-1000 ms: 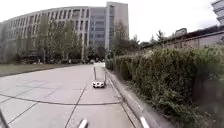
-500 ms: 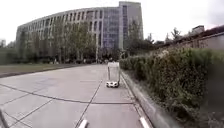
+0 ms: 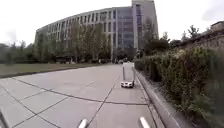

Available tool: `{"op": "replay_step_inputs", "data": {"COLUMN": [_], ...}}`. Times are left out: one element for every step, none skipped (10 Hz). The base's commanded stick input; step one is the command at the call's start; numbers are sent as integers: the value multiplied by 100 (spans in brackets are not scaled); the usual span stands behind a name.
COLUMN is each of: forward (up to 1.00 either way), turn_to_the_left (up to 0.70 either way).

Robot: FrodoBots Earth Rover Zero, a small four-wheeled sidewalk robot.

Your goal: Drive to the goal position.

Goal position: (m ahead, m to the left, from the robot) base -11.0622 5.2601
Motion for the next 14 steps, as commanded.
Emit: {"op": "replay_step_inputs", "data": {"forward": [0,0,0,0,0,0,0,0,0,0,0,0,0,0], "turn_to_the_left": [50,50,50,50,50,50,50,50,50,50,50,50,50,50]}}
